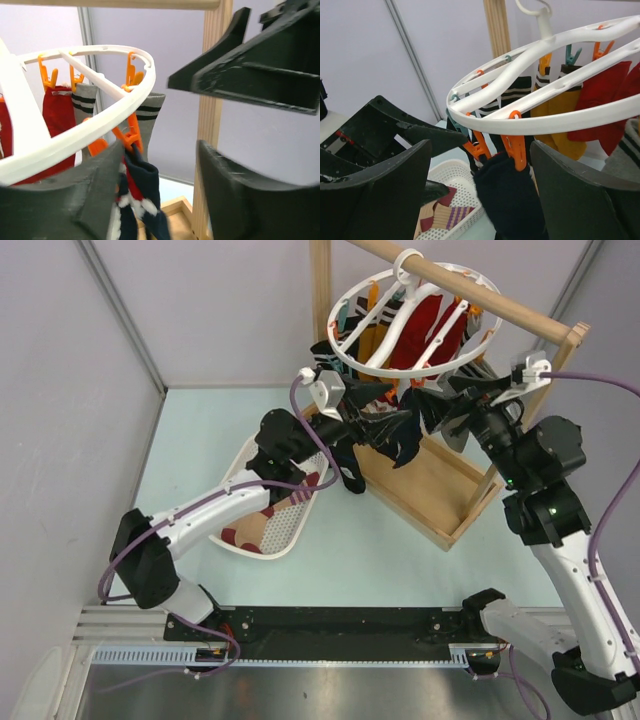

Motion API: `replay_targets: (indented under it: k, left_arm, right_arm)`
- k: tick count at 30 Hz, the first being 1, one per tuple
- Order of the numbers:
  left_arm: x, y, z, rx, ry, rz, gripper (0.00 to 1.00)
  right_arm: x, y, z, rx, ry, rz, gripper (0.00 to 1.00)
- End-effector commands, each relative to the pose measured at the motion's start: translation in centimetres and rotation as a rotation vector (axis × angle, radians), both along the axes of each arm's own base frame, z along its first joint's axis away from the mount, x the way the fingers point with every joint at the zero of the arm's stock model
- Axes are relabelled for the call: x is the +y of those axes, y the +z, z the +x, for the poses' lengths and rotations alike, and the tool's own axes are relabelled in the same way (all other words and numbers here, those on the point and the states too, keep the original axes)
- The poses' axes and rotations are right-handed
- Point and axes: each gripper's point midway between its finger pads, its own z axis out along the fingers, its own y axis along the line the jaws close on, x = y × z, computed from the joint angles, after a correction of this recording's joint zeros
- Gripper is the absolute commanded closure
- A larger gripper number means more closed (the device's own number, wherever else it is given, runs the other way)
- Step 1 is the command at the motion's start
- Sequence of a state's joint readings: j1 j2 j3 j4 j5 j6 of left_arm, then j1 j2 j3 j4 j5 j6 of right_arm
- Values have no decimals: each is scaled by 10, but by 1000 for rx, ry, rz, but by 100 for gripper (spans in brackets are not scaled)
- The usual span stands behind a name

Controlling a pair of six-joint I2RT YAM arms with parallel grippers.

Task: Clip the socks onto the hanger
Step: Clamp the sock onto the hanger, then reset both arms

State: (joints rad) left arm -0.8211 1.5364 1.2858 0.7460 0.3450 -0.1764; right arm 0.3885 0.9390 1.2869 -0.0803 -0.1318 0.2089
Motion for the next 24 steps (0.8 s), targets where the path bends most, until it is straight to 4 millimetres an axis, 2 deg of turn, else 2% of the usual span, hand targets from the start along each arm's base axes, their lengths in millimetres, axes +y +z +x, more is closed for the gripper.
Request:
replay_targets:
  k: [1, 4, 5, 6, 7, 8, 9, 10, 11, 12, 13, 14, 15, 16, 17, 18, 19, 20, 22, 24]
  left_arm:
    - [29, 52, -24, -46, 4, -69, 25]
    - [47, 56, -30, -7, 48, -64, 11]
    - [51, 48, -28, 28, 68, -35, 8]
    - [67, 53, -32, 40, 113, -47, 4]
    - [74, 50, -31, 55, 147, -31, 2]
    - [82, 36, -28, 106, 186, 13, 0]
    - [102, 37, -27, 133, 261, 3, 0]
    - [114, 33, -26, 153, 313, 17, 0]
    - [123, 8, -22, 217, 368, 85, 0]
    - [135, 0, -19, 250, 419, 103, 0]
    - [164, 3, -20, 278, 521, 77, 0]
    - [175, -26, -19, 337, 571, 159, 0]
    - [191, -34, -19, 364, 628, 168, 0]
    - [217, -33, -25, 377, 701, 141, 0]
    - [231, -55, -28, 412, 750, 190, 0]
    - [243, -62, -32, 424, 786, 196, 0]
    - [269, -63, -43, 431, 848, 173, 0]
    - [279, -74, -47, 442, 876, 187, 0]
    - [301, -84, -58, 453, 927, 186, 0]
    - [330, -84, -72, 454, 993, 137, 0]
  right_arm:
    - [-18, 12, -23, -47, -47, -18, 13]
    - [-31, 12, -39, -52, -82, -27, 9]
    - [-35, 11, -42, -50, -96, -33, 8]
    - [-41, 6, -44, -33, -120, -40, 6]
    - [-46, 6, -48, -33, -136, -42, 4]
    - [-52, 7, -57, -46, -152, -49, 3]
    - [-61, 1, -59, -26, -190, -58, 2]
    - [-66, -1, -63, -21, -206, -61, 0]
    - [-74, 0, -72, -33, -231, -64, 0]
    - [-81, -8, -74, -8, -262, -71, 0]
    - [-86, -11, -77, -1, -280, -78, 0]
    - [-94, -10, -87, -16, -301, -78, 0]
    - [-101, -19, -89, 10, -332, -89, 0]
    - [-106, -21, -93, 12, -353, -88, 0]
    - [-114, -21, -103, 1, -371, -80, 1]
    - [-121, -29, -105, 18, -404, -87, 0]
    - [-126, -32, -108, 22, -422, -84, 0]
    - [-132, -34, -116, 18, -441, -80, 0]
    - [-141, -45, -119, 31, -481, -87, 0]
    - [-151, -55, -127, 35, -514, -82, 0]
